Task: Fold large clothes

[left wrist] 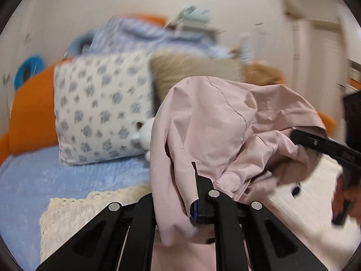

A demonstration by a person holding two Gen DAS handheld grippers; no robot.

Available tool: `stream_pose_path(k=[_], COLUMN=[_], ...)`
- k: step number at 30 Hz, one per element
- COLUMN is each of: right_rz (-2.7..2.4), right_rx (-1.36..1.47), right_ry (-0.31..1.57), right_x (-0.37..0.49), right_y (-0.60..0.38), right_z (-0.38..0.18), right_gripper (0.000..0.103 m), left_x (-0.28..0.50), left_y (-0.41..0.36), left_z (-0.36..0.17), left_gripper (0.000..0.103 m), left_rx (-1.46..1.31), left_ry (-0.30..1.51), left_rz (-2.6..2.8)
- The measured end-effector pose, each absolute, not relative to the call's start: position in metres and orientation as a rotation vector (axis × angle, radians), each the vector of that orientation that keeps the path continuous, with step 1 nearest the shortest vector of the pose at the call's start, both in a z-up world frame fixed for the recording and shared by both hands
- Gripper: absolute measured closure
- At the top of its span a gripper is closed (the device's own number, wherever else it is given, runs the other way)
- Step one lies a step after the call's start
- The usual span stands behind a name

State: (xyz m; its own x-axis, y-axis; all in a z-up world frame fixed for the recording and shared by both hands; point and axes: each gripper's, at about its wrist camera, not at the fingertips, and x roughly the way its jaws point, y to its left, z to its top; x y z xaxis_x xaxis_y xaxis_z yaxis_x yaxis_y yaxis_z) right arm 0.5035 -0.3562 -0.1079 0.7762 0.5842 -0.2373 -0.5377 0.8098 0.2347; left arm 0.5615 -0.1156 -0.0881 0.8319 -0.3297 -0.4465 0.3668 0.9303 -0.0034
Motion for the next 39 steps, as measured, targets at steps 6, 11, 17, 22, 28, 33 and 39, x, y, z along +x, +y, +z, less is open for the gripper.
stream_pose_path(k=[6,11,17,22,28,33,39], right_rz=[0.707,0.696,0.708,0.714,0.723,0.657,0.559], right_rx=[0.207,0.165,0.181,0.311,0.39,0.254,0.064], right_ry=[0.514,0.663,0.364,0.295,0.593,0.825,0.852], right_x=[0.414,0.366,0.28,0.281,0.31,0.313,0.307], right_y=[-0.378,-0.366,-0.391,-0.406,-0.369,-0.325,-0.297], right_z=[-0.19,-0.227,-0.144,-0.116,-0.17,-0.237,-0.25], right_gripper=[0.093,0.037,0.024,0.026,0.07,0.073,0.072], left_x=[0.448,0.384,0.325,0.313,0.336,0.34,0.333], left_y=[-0.105,-0.088,-0.072,-0.071,-0.135,-0.159,-0.159], left_z=[-0.156,-0.19,-0.107,-0.039,-0.087,-0.183,-0.205], left_gripper=[0.072,0.047,0.035,0.026,0.036,0.035,0.033], left_rx=[0.024,-0.001,0.101,-0.077,-0.005,0.162,0.221], left_ry=[0.569,0.681,0.498,0.332,0.672,0.92,0.901], left_rz=[-0.454,-0.438,-0.468,-0.543,-0.555,-0.452,-0.396])
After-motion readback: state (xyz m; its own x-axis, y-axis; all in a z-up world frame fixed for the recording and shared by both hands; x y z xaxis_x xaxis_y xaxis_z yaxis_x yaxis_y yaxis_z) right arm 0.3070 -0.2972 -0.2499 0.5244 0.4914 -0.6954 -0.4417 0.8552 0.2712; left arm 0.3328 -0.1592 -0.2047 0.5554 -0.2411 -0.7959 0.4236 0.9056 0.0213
